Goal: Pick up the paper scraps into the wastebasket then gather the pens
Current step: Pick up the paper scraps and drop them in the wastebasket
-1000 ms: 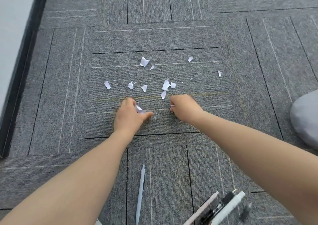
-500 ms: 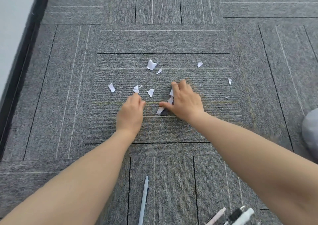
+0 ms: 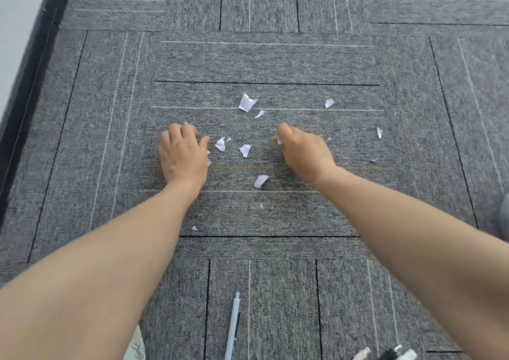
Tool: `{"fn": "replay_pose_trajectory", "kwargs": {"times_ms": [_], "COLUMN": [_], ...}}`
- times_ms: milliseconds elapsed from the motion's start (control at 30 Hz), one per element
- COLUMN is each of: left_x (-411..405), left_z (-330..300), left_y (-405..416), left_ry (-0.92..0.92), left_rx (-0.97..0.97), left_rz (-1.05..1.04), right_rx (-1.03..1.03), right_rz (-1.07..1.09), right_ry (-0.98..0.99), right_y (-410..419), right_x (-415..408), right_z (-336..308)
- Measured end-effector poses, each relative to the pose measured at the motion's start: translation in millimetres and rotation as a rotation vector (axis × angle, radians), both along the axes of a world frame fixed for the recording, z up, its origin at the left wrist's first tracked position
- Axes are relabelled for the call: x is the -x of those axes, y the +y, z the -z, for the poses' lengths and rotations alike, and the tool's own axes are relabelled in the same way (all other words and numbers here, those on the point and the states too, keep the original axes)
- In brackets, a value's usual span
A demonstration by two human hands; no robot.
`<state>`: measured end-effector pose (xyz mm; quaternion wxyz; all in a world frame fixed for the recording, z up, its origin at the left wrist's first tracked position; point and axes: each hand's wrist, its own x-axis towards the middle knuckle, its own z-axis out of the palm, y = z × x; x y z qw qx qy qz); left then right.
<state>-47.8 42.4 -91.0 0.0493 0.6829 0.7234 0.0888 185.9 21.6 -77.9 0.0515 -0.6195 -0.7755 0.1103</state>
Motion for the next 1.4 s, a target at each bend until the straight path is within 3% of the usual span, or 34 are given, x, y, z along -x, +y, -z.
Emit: {"fn": "replay_pose_trajectory", "kwargs": {"times_ms": [67,167,300,400,500,633,767,933,1133,1400], "left_x": [0,3,5,-5,-18,-27,-23,-20,-36,-215], "left_z": [3,2,-3,-4,-4,-2,-3,-11,-43,-128], "left_y": [0,-3,-17,-19,-9,-2,0,3,-1,-8], "left_ry": [-0.008,-0.073,-0.236,-0.168,-0.060,-0.100,-0.111,-0.130,-0.426,-0.807], "left_rx": [-0.009,-0.002,0.032,0.054,0.080,0.041,0.061,0.138,0.078,0.021], "left_rz": [0.090,0.191,0.289,0.299,0.254,0.182,0.205,0.219,-0.006,0.352], "right_rx": [0.042,0.045,0.059,0.016,0.036,0.068,0.125,0.184,0.179,-0.266], "right_rz": [-0.083,-0.291,-0.403,-0.408,-0.317,-0.098,-0.092,-0.145,0.124,0.571], "right_ry": [0.087,0.041,-0.020,-0.135,-0.110,-0.035,0.042,-0.097,0.251,0.441], "right_y": [-17,-41,-45,-44,-42,-16,5,13,3,-24], "right_x": [11,24,23,26,32,38,54,59,31,-106], "right_z": [-1,9,14,14,9,-1,-6,-10,-32,-149]}}
